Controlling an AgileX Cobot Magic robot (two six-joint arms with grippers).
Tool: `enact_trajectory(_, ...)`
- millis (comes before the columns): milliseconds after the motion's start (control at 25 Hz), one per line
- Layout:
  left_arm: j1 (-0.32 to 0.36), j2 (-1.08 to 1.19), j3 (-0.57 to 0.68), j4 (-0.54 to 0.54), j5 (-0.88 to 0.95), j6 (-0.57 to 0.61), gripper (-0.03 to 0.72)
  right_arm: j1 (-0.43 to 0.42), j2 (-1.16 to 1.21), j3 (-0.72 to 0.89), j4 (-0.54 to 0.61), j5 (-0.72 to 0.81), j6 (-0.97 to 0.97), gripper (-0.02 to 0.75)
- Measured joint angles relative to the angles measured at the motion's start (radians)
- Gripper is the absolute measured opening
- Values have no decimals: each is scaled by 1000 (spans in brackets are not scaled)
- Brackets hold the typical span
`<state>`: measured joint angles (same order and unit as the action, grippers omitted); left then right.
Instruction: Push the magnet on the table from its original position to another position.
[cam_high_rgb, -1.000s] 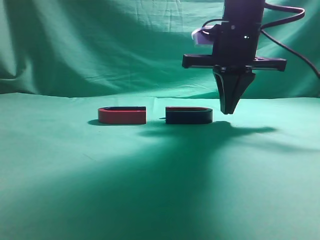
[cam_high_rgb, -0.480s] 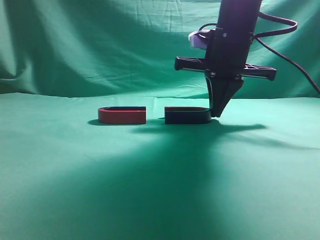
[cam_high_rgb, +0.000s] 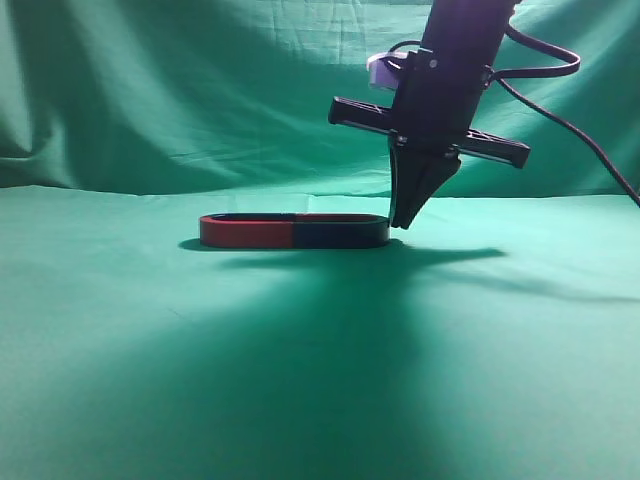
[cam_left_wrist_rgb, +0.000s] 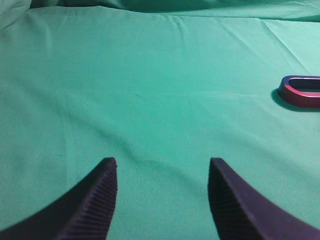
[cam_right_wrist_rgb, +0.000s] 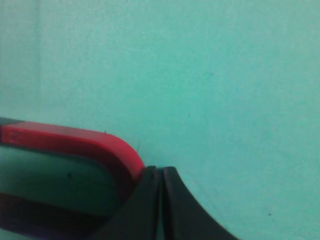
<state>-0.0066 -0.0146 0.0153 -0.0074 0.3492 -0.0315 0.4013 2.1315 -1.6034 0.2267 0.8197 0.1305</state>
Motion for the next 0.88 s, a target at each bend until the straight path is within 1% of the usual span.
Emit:
enact_trajectory(200, 0, 0, 0, 0, 0, 0, 372, 0, 0, 0, 6, -15, -15, 0)
enact_trajectory(280, 0, 0, 0, 0, 0, 0, 372, 0, 0, -8, 6, 3, -28, 0)
enact_trajectory(440, 0, 0, 0, 0, 0, 0, 372, 0, -25, -93, 6, 174, -36, 0)
enact_trajectory(560, 0, 0, 0, 0, 0, 0, 372, 0, -90, -172, 1, 335, -45, 0)
enact_trajectory(600, 0, 0, 0, 0, 0, 0, 372, 0, -121, -193, -7, 365, -46, 0)
enact_trajectory(720, 0, 0, 0, 0, 0, 0, 372, 0, -224, -217, -54, 402, -49, 0)
enact_trajectory(880, 0, 0, 0, 0, 0, 0, 372, 0, -398, -201, -105, 423, -49, 0)
